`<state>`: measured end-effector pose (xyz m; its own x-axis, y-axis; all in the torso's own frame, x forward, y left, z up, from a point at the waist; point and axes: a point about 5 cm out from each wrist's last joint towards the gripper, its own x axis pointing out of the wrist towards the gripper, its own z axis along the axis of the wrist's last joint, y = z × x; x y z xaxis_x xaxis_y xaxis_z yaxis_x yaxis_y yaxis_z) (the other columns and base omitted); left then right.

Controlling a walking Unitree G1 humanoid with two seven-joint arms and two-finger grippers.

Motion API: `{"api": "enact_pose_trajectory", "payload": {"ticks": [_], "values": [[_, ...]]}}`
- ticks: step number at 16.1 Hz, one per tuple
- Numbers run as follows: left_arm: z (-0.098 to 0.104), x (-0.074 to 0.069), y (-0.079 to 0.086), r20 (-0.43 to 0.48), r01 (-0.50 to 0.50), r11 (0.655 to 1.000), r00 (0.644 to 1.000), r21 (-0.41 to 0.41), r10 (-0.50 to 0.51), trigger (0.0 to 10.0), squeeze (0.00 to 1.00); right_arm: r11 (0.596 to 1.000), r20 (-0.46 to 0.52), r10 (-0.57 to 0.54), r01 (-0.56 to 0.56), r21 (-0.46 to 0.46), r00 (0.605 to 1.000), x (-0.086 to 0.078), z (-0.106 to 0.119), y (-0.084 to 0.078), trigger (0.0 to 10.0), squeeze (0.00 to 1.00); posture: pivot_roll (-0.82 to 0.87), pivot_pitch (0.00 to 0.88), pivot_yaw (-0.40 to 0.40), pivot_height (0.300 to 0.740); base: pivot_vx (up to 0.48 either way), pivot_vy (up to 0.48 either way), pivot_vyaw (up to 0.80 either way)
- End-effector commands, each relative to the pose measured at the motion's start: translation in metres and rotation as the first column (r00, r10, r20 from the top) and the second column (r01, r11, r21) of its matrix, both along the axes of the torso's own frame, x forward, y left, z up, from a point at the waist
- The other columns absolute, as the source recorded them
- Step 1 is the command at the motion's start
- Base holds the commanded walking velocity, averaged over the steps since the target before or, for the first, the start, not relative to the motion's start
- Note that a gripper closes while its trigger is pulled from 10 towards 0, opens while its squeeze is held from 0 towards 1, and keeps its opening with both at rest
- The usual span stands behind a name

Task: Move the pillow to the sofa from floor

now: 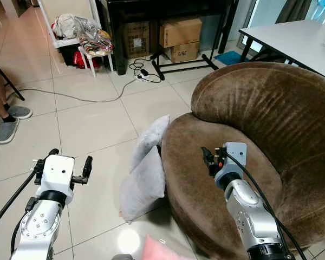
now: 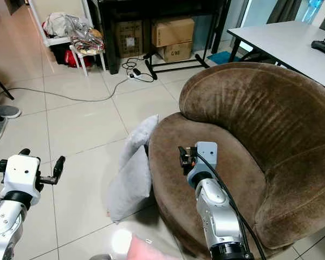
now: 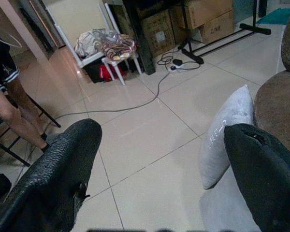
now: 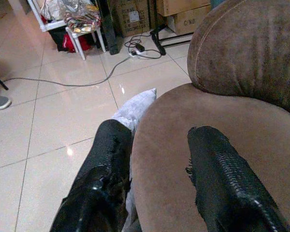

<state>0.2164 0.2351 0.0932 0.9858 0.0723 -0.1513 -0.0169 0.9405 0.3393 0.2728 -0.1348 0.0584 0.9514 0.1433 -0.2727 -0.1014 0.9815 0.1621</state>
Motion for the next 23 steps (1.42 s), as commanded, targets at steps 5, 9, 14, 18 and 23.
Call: {"api": "enact_pose_trajectory", "payload": {"ticks": [5,9,14,18,23], "values": [[0.0,0.0,0.001,0.006,-0.009,1.0,1.0,0.003,0.009,10.0,0.0,1.0,-0.001,-0.005,0.005,-0.01,1.0,0.001,0.001,-0.002,10.0,1.0,0.15,0.0,-0.018,0.74,0.0,0.0,0.0],[0.0,0.0,0.001,0.006,-0.009,1.0,1.0,0.003,0.009,10.0,0.0,1.0,-0.001,-0.005,0.005,-0.01,1.0,0.001,0.001,-0.002,10.0,1.0,0.15,0.0,-0.018,0.74,0.0,0.0,0.0],[0.0,0.0,0.001,0.006,-0.009,1.0,1.0,0.003,0.009,10.0,0.0,1.0,-0.001,-0.005,0.005,-0.01,1.0,0.001,0.001,-0.002,10.0,1.0,0.15,0.0,-0.018,0.74,0.0,0.0,0.0],[-0.004,0.001,-0.001,0.018,-0.036,0.999,0.999,-0.026,0.036,10.0,0.0,0.998,-0.009,0.007,-0.008,-0.061,1.0,0.007,0.003,-0.007,10.0,0.0,0.15,0.0,-0.051,0.74,0.0,0.0,0.0],[-0.003,0.0,0.005,0.035,-0.071,0.996,0.997,-0.06,0.074,10.0,0.0,0.998,0.034,-0.004,0.006,-0.055,0.999,0.013,0.011,-0.008,10.0,0.0,0.15,0.0,-0.06,0.74,0.0,0.0,0.0]]}}
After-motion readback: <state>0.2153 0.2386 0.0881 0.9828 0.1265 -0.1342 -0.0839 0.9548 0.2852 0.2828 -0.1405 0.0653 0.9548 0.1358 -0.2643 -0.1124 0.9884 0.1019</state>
